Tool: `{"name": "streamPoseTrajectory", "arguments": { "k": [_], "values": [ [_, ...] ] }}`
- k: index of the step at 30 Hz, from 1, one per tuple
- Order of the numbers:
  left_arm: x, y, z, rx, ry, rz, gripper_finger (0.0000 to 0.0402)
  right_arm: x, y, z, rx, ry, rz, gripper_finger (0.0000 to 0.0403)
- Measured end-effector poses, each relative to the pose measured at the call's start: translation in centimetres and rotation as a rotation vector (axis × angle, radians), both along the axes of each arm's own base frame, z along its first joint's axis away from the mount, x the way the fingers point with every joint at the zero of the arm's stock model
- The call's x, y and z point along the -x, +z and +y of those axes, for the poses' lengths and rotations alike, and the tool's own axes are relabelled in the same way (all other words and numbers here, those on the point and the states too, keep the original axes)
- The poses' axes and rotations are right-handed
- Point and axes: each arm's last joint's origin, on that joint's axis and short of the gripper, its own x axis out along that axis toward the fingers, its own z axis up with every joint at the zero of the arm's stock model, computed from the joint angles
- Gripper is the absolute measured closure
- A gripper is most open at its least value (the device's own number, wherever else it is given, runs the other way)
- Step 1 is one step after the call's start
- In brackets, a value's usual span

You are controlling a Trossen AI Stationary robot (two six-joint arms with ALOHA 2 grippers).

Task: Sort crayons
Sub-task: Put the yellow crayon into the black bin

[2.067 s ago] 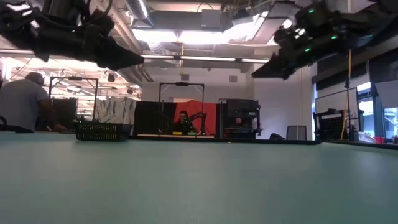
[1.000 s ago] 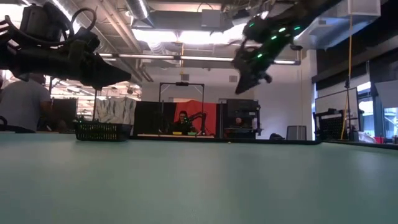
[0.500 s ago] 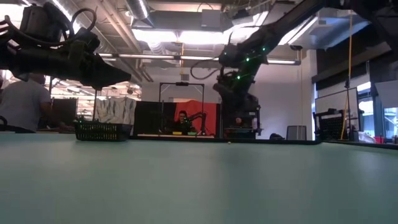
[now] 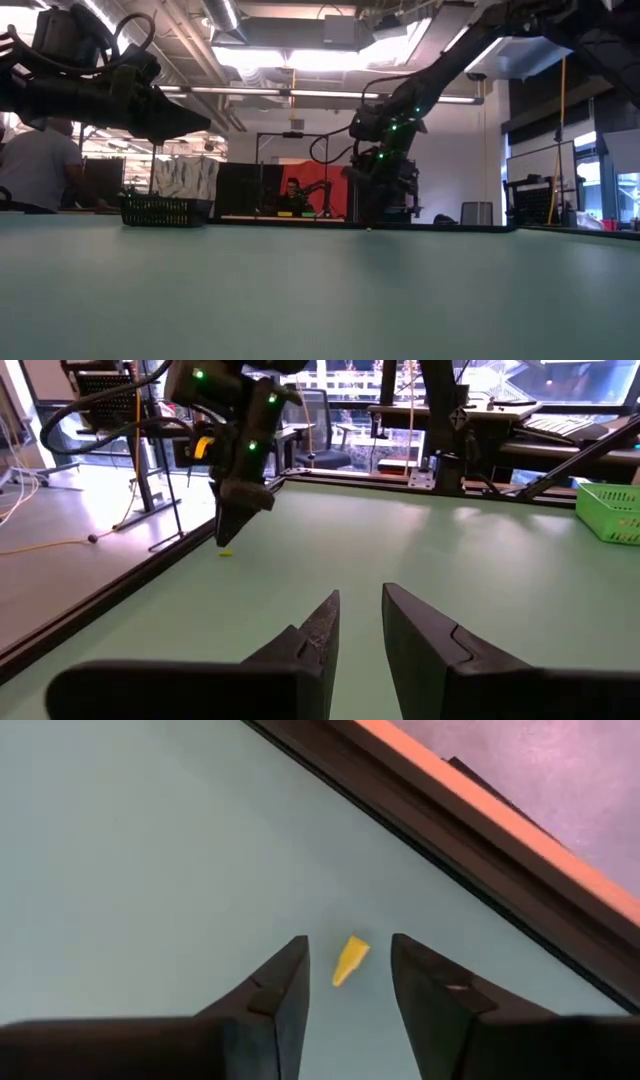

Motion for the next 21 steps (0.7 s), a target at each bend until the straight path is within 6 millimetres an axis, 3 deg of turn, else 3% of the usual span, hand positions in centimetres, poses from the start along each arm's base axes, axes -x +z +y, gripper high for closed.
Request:
{"name": "streamPoseTrajectory", "arguments": {
  "k": [21],
  "values": [
    [0.0,0.0,0.0,-0.002,0.016,-0.003,0.0337,-0.2,-2.5,-0.7,-0.057,-0.018,0.017,0.0269]
  ]
}}
